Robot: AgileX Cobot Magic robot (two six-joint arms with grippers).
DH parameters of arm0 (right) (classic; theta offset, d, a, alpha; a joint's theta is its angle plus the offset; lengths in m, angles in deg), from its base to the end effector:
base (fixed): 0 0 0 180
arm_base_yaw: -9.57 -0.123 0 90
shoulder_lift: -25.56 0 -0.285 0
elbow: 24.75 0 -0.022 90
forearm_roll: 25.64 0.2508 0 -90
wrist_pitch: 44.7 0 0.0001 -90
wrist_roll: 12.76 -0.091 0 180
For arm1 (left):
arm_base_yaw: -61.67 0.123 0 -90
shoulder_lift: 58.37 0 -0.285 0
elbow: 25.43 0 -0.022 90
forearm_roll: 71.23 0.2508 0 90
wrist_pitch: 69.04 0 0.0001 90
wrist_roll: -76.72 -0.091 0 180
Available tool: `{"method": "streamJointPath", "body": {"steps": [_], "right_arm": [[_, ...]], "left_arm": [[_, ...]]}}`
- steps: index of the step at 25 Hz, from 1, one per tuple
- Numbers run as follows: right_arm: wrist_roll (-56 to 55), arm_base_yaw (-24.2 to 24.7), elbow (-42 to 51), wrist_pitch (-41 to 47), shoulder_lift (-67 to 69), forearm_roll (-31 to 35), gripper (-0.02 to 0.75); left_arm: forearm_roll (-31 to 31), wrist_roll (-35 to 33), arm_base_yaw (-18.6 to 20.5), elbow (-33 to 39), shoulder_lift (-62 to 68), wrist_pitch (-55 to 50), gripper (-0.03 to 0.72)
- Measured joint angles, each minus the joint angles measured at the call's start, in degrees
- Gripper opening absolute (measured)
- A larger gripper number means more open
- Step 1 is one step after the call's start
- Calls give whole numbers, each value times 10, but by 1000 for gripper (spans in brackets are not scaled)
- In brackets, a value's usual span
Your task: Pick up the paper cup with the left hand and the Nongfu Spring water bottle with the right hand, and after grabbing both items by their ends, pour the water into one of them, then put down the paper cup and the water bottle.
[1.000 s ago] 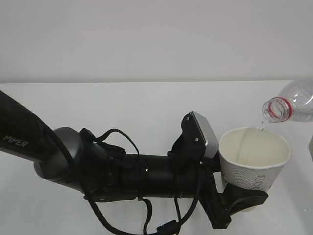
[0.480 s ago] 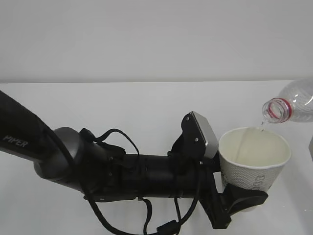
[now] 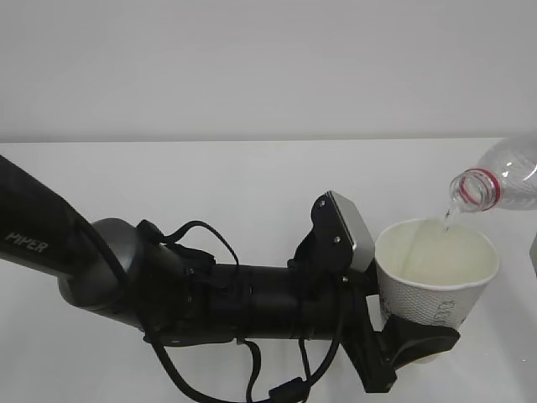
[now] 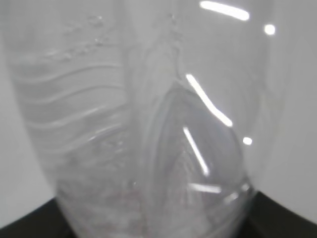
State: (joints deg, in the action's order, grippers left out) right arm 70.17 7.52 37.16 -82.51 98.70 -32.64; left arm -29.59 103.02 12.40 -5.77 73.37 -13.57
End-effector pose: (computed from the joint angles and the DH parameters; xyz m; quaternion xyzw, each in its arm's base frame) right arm 0.1997 0.0139 0.2219 -0.5508 0.5111 -0.4309 0.4997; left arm 0.2252 -0.3379 0.1074 0.4770 0.6115 -0.4487 0.4440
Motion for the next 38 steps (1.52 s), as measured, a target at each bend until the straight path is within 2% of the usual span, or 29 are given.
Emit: {"method": "streamJointPath", "body": {"steps": [38], "right_arm": [[3,0,0,-4,0,0,413]], "left_arm": [[1,0,0,0,4,0,531]]}}
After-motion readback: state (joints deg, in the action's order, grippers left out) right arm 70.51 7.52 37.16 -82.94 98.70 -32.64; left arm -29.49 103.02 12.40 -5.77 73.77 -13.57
